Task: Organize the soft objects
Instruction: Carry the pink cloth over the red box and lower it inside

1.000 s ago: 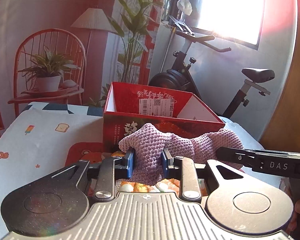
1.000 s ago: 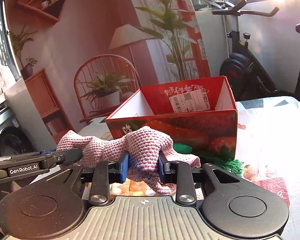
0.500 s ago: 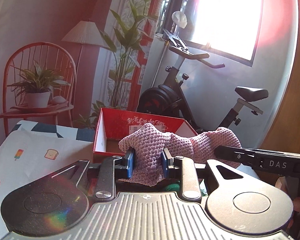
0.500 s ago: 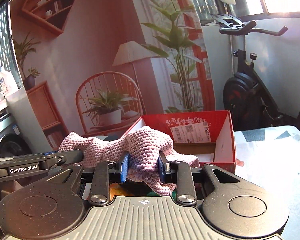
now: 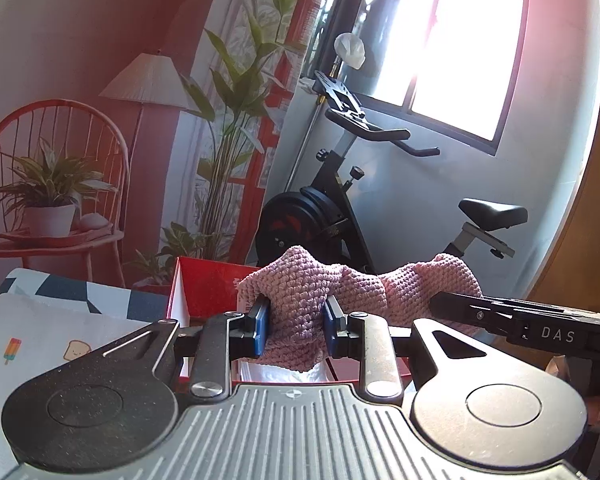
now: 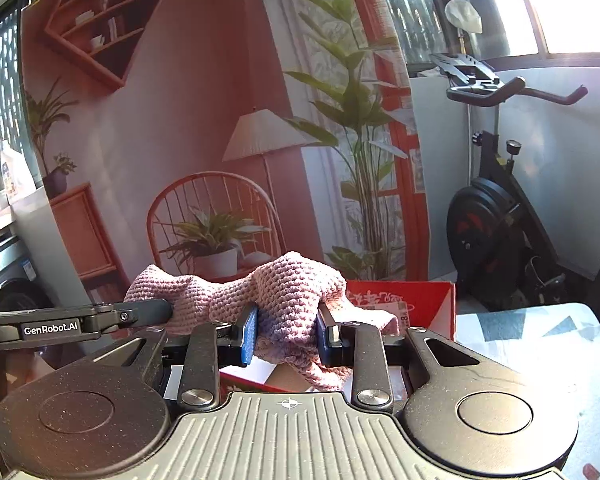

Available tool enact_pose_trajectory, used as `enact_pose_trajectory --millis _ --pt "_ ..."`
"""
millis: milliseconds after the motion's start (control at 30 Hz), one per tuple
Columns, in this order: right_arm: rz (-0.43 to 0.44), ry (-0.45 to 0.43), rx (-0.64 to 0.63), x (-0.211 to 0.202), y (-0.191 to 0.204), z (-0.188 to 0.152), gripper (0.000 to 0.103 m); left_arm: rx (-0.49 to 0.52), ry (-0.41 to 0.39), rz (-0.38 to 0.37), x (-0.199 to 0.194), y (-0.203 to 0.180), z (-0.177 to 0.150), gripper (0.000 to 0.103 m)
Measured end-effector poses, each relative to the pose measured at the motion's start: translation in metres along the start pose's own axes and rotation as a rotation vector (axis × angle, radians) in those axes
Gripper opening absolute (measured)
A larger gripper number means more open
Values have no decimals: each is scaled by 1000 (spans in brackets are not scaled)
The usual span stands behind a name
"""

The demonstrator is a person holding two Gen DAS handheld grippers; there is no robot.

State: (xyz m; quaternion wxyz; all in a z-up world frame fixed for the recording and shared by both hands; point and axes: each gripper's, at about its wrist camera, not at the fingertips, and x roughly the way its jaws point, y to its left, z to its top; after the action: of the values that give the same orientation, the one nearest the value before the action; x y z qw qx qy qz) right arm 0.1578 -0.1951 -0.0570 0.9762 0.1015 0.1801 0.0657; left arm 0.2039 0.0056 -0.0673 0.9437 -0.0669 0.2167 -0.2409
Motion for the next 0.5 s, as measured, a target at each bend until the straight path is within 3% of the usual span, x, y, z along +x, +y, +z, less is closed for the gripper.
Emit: enact_pose_trajectory --millis 500 --pt "55 54 55 72 -54 38 27 27 64 29 71 10 42 29"
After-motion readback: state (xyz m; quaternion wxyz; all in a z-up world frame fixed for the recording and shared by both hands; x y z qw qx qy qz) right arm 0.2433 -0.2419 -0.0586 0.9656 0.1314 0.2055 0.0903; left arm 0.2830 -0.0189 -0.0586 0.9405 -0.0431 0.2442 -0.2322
